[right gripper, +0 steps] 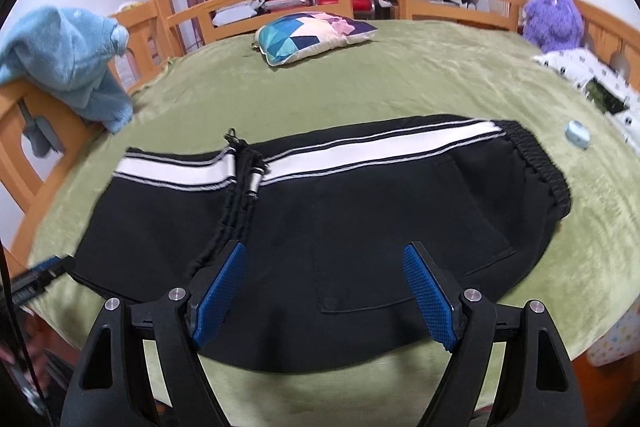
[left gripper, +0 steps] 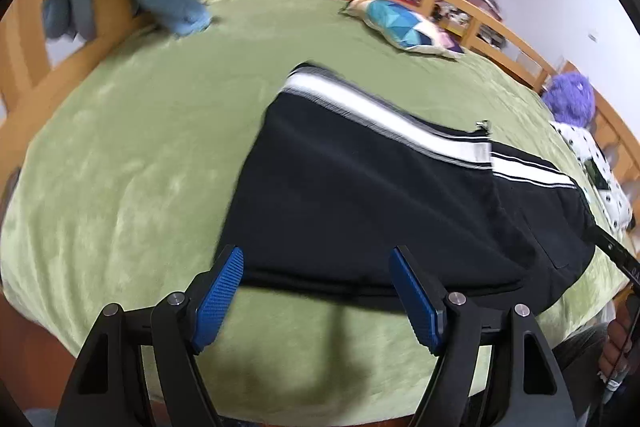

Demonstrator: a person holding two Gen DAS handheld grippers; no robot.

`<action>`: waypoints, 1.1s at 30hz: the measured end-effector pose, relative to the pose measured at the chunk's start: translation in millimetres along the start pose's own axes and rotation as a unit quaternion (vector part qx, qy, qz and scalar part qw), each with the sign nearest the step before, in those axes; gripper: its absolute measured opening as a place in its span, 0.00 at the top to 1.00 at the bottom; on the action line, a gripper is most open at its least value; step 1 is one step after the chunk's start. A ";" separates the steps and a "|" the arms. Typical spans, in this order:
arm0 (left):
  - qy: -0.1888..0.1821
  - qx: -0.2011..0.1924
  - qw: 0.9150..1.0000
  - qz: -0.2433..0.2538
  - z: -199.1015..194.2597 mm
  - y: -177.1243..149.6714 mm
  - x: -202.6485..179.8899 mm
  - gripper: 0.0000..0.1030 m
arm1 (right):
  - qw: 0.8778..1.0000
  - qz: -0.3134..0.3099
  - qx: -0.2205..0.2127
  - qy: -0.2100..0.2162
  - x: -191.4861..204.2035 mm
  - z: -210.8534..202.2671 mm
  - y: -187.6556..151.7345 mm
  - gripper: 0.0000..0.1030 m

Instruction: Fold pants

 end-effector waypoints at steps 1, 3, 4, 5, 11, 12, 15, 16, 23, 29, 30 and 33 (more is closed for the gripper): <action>0.000 0.005 1.000 -0.007 3.2 -2.9 5.3 0.28 | 1.000 -0.006 -0.002 -0.004 -0.7 -0.3 -1.0 0.22; -0.007 0.008 0.999 -0.036 10.5 -11.6 18.5 0.28 | 1.000 -0.015 -0.002 -0.012 -2.7 0.6 -2.7 0.22; -0.013 0.006 0.999 -0.042 12.3 -13.3 21.9 0.28 | 1.000 -0.017 0.000 -0.012 -4.3 1.1 -3.4 0.22; -0.024 0.004 0.998 -0.052 15.2 -13.9 25.5 0.28 | 1.000 -0.017 0.004 -0.012 -6.3 2.0 -4.3 0.22; -0.063 0.017 0.994 -0.087 37.9 -8.8 38.1 0.28 | 1.000 -0.018 0.007 -0.016 -10.8 -1.4 -6.7 0.22; -0.069 0.019 0.993 -0.093 41.8 -10.5 41.2 0.28 | 1.000 -0.021 0.003 -0.019 -11.3 -3.1 -7.4 0.22; -0.079 0.009 0.991 -0.105 41.7 -13.1 51.4 0.28 | 0.999 -0.031 -0.003 -0.031 -11.7 -6.9 -10.9 0.22; -0.078 -0.004 0.990 -0.115 38.8 -12.8 57.4 0.28 | 0.999 -0.033 -0.004 -0.035 -12.6 -8.0 -12.2 0.22; -0.080 0.018 0.990 -0.118 58.9 -1.8 64.7 0.26 | 0.998 -0.032 0.004 -0.063 -28.6 -10.1 -21.8 0.22; -0.153 0.011 0.977 -0.150 59.7 -11.0 51.8 0.25 | 0.997 -0.021 0.007 -0.071 -41.4 -10.3 -24.9 0.22; -0.146 0.000 0.979 -0.144 56.6 -11.5 45.4 0.25 | 0.997 -0.021 0.009 -0.072 -43.1 -9.4 -26.0 0.22; -0.132 0.001 0.982 -0.137 66.5 -9.0 41.8 0.25 | 0.996 -0.022 0.016 -0.081 -48.2 -6.2 -30.6 0.22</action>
Point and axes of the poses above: each gripper's, at about its wrist camera, not at the fingertips, and z roughly the way its jaws point, x to its left, y to its top, the point moved 2 cm from there along z, roughly the way its jaws point, and after that the axes turned 4 degrees about z, right-handed, at the moved point
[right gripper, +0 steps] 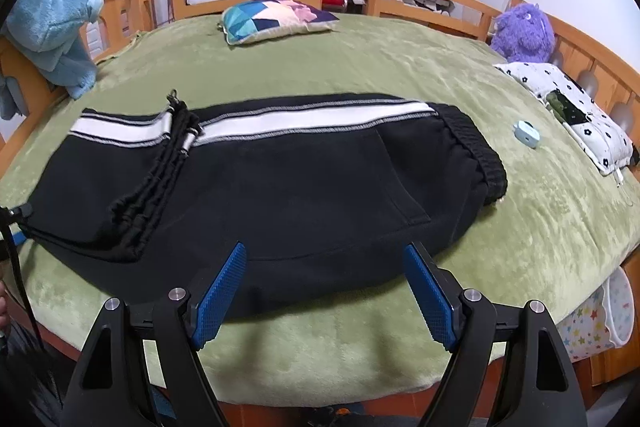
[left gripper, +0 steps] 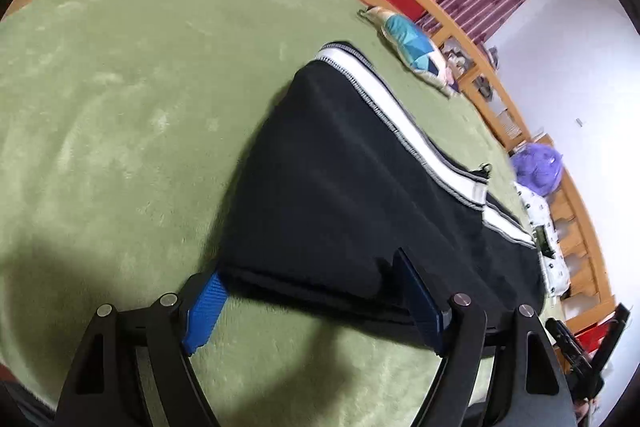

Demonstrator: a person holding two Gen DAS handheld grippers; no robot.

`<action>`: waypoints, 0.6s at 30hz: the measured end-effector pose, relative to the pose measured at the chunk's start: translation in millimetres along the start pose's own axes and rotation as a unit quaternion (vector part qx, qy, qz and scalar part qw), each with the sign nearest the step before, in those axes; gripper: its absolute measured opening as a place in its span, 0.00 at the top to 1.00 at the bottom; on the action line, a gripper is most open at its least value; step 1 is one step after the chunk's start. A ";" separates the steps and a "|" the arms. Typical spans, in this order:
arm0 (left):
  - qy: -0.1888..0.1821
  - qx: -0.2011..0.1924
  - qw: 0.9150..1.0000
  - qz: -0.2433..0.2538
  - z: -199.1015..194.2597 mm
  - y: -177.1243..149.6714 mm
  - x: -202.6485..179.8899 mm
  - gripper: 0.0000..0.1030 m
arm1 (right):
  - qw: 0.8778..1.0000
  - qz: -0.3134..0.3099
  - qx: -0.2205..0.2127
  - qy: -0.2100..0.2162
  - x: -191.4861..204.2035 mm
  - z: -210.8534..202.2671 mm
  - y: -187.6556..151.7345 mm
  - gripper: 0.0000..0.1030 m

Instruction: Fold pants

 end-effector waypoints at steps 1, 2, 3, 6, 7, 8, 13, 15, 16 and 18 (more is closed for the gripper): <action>-0.006 -0.002 1.000 -0.016 1.5 1.9 4.2 0.25 | 1.000 0.000 0.001 -0.001 -2.2 0.5 -1.7 0.22; -0.016 -0.011 0.999 -0.041 2.6 4.7 8.9 0.25 | 1.000 0.001 0.001 -0.002 -4.2 0.1 -3.5 0.22; -0.019 -0.014 0.998 -0.058 3.6 8.0 10.8 0.25 | 1.000 0.002 0.000 -0.001 -6.5 -0.5 -4.5 0.22; 0.016 0.004 0.999 -0.050 11.7 13.7 2.3 0.25 | 1.000 0.009 -0.001 0.000 -14.9 -1.8 -7.0 0.22; 0.030 0.004 0.999 -0.042 12.2 14.7 -1.4 0.32 | 1.000 0.012 -0.001 -0.001 -18.2 -2.2 -8.5 0.22; 0.052 0.001 0.998 -0.032 11.0 15.7 -6.3 0.48 | 1.000 0.014 -0.002 -0.003 -22.0 -2.9 -10.0 0.22; 0.100 -0.034 0.993 0.043 -15.4 28.7 -49.0 0.83 | 0.999 0.031 -0.009 -0.011 -48.3 -5.4 -21.0 0.22; 0.131 -0.053 0.986 0.092 -25.7 33.2 -78.4 0.83 | 0.999 0.044 -0.011 -0.011 -63.8 -4.6 -27.8 0.22; 0.148 -0.062 0.980 0.121 -29.8 34.8 -96.9 0.83 | 0.998 0.053 -0.012 -0.012 -73.3 -3.7 -31.8 0.22; 0.174 -0.080 0.964 0.184 -35.8 33.7 -139.4 0.83 | 0.997 0.071 -0.014 -0.014 -89.2 -1.3 -38.4 0.22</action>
Point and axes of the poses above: each gripper's, at about its wrist camera, not at the fingertips, and z roughly the way its jaws point, x to its left, y to its top, the point moved 2 cm from there along z, roughly the way its jaws point, and after that the axes turned 4 degrees about z, right-handed, at the moved point
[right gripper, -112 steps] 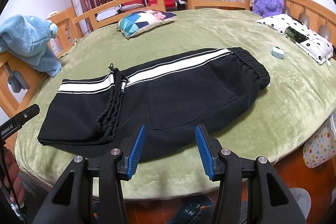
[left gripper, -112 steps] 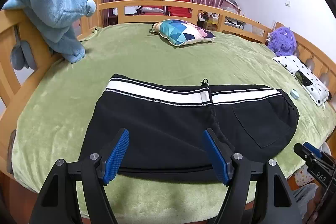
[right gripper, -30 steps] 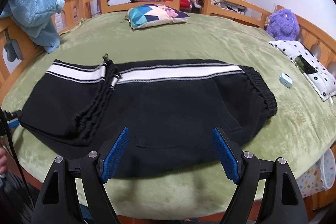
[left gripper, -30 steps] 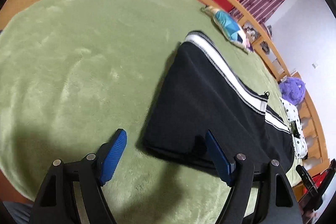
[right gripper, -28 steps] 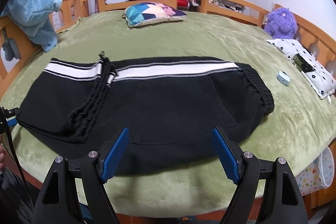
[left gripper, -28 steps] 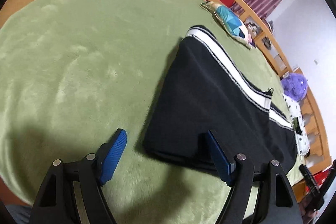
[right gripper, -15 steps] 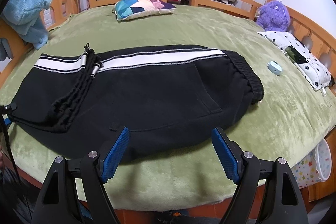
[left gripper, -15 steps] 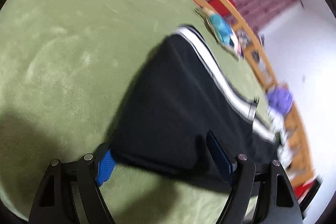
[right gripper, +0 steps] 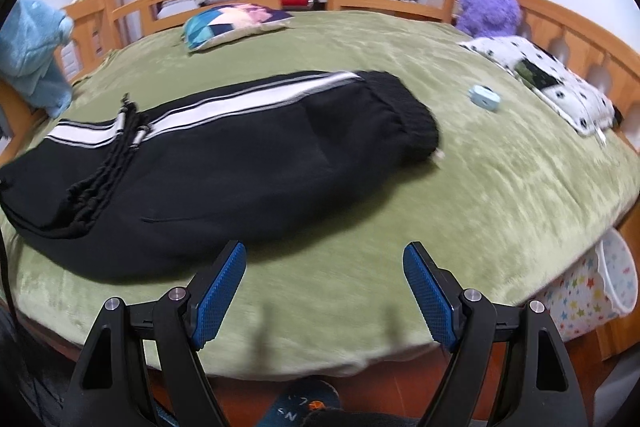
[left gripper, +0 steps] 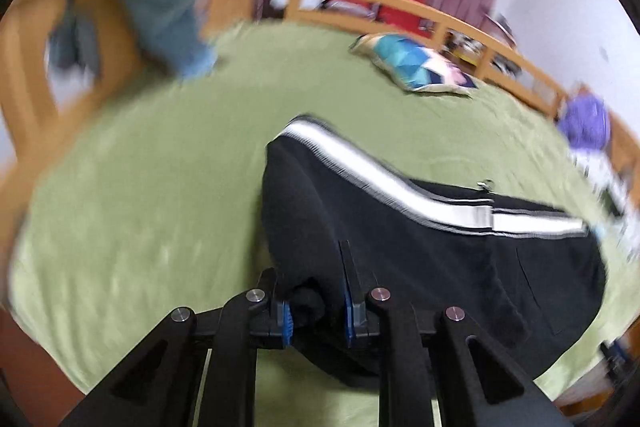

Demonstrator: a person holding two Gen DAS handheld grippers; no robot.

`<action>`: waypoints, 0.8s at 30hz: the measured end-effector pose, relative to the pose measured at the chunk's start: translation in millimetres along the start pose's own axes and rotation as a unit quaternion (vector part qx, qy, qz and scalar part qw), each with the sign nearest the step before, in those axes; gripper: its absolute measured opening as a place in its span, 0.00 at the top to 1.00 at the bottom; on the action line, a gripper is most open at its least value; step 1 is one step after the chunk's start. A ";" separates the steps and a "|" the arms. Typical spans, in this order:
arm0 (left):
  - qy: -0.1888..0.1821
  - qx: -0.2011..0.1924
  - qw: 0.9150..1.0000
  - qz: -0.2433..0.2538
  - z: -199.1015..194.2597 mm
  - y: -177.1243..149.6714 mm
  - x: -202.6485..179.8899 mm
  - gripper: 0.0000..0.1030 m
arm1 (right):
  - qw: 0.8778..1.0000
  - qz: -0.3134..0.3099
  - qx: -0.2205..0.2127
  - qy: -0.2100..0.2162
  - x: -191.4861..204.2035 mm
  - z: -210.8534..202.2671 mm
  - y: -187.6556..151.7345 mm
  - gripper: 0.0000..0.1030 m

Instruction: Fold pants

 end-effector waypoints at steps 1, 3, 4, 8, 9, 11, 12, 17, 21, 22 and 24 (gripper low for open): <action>0.004 -0.008 1.000 0.018 -5.2 5.0 -10.4 0.83 | 1.000 0.012 0.002 0.002 -10.3 2.3 -2.2 0.22; 0.001 -0.028 0.997 0.068 -19.9 13.9 -46.5 0.83 | 0.999 0.036 0.005 0.007 -26.8 5.8 -6.2 0.22; -0.004 -0.031 0.996 0.081 -23.3 16.9 -57.7 0.84 | 0.999 0.052 0.007 0.011 -36.7 7.7 -7.9 0.22; -0.029 -0.044 0.988 0.144 -36.2 22.2 -117.8 0.85 | 0.994 0.101 -0.001 0.028 -63.6 8.2 -9.7 0.22; -0.038 -0.044 0.986 0.158 -36.9 22.3 -133.7 0.85 | 0.994 0.106 -0.006 0.031 -66.9 6.8 -9.7 0.22; -0.053 -0.040 0.983 0.173 -38.1 19.3 -157.9 0.85 | 0.993 0.111 -0.020 0.034 -72.7 2.6 -9.6 0.22; -0.063 -0.035 0.980 0.184 -36.1 17.9 -173.5 0.86 | 0.992 0.114 -0.025 0.037 -75.3 1.3 -9.7 0.22; -0.106 -0.021 0.970 0.218 -31.0 0.8 -231.7 0.86 | 0.990 0.132 -0.026 0.052 -85.1 2.2 -12.8 0.22; -0.148 0.004 0.962 0.230 -22.1 -14.2 -269.0 0.86 | 0.989 0.136 -0.023 0.050 -90.1 3.7 -14.1 0.22; -0.151 0.007 0.960 0.234 -21.1 -19.5 -273.7 0.86 | 0.989 0.136 -0.024 0.052 -91.3 4.0 -14.2 0.22; -0.155 0.021 0.957 0.246 -13.5 -31.3 -285.6 0.86 | 0.989 0.135 -0.023 0.056 -91.9 4.8 -14.4 0.22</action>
Point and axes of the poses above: each gripper's, at about its wrist camera, not at the fingertips, and z roughly the way its jaws point, x to its left, y to its top, the point moved 2 cm from there along z, roughly the way its jaws point, and after that the axes turned 4 degrees about z, right-handed, at the moved point
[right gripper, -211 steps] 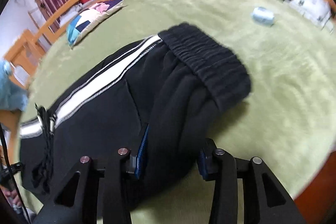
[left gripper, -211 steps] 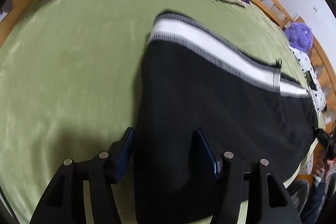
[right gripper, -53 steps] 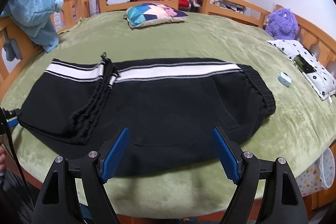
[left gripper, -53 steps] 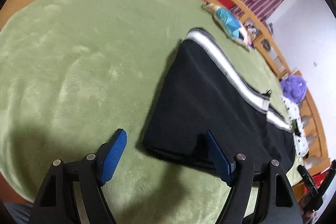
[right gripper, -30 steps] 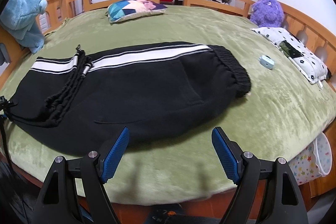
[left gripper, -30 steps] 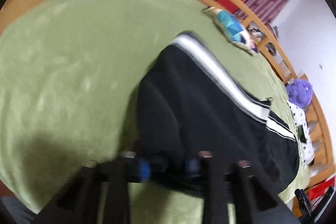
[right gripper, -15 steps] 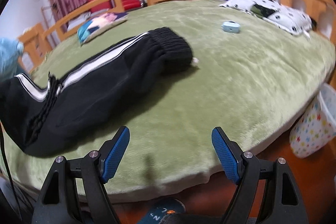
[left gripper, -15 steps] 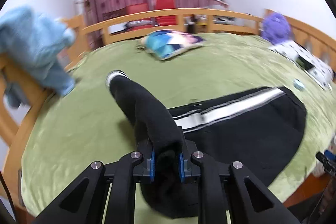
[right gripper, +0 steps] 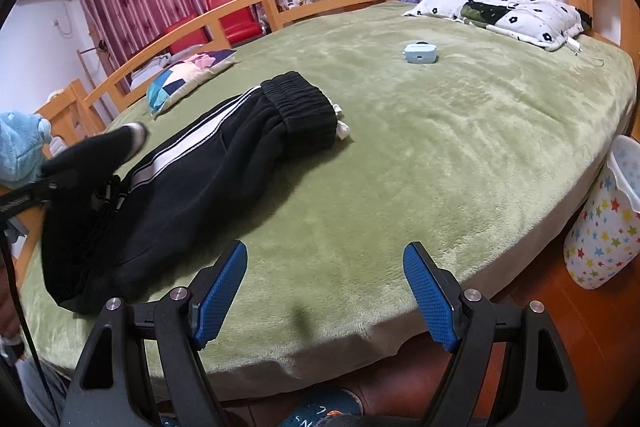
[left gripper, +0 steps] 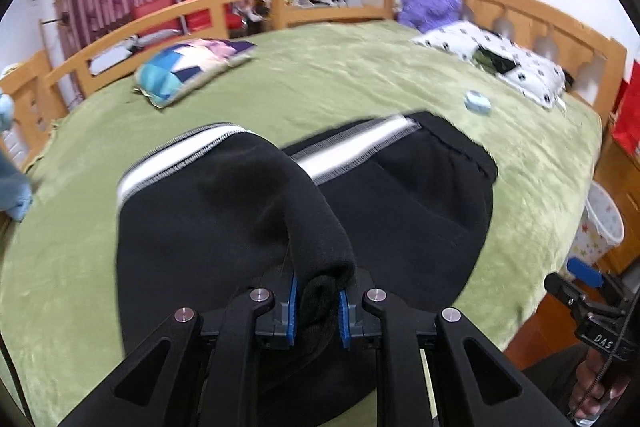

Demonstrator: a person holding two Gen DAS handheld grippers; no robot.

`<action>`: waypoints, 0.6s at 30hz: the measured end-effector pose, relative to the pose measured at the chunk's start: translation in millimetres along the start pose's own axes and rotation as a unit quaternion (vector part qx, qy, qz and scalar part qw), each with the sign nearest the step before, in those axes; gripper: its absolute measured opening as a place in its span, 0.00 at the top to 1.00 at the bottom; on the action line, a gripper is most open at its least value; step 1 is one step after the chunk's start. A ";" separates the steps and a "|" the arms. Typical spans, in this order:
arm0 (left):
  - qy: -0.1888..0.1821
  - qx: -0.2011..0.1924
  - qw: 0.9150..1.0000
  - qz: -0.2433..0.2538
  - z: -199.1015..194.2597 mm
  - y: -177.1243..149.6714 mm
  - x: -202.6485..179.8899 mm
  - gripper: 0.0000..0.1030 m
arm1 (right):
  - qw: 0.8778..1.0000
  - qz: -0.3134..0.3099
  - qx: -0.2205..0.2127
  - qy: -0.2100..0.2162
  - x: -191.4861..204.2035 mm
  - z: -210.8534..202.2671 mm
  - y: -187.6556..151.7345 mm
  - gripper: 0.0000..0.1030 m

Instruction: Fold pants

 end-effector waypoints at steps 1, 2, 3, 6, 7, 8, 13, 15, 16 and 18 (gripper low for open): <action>-0.003 0.013 1.000 0.003 6.0 -3.3 -4.4 0.85 | 1.000 -0.001 0.002 0.001 -0.2 0.8 -0.1 0.22; -0.012 0.027 1.000 0.006 10.4 -7.3 -6.5 0.81 | 1.000 -0.002 0.004 0.003 -0.2 1.3 -0.9 0.22; -0.023 0.035 0.999 0.005 12.6 -11.2 -6.8 0.78 | 1.000 -0.005 0.007 0.004 0.7 2.6 -1.2 0.22; -0.078 0.028 0.996 -0.016 4.3 -17.0 -0.8 0.67 | 1.000 -0.009 0.005 -0.001 3.3 2.8 -2.5 0.22; -0.090 0.025 0.995 -0.023 -0.1 -16.9 1.3 0.63 | 1.000 -0.010 0.004 0.001 5.1 2.3 -2.6 0.22; -0.092 0.019 0.995 -0.028 -5.2 -17.7 4.3 0.58 | 1.000 -0.012 0.004 0.005 7.7 1.8 -2.5 0.22; -0.064 -0.002 0.997 -0.046 -28.0 -26.8 30.5 0.51 | 0.999 -0.037 -0.002 0.023 34.2 -0.5 -0.3 0.22; -0.052 -0.001 0.997 -0.065 -34.0 -34.5 50.0 0.51 | 0.998 -0.052 0.001 0.033 49.2 0.8 -0.6 0.22; -0.045 0.002 0.996 -0.072 -35.7 -38.3 58.4 0.50 | 0.998 -0.060 0.004 0.037 56.4 1.4 -0.1 0.22; -0.035 0.005 0.996 -0.084 -36.4 -44.0 74.4 0.50 | 0.996 -0.077 0.007 0.048 73.1 2.3 0.8 0.22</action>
Point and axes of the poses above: each gripper's, at about its wrist camera, not at the fingertips, and z roughly the way its jaws point, x to its left, y to its top, the point moved 2 cm from there along z, roughly the way its jaws point, and after that the axes turned 4 degrees about z, right-handed, at the moved point
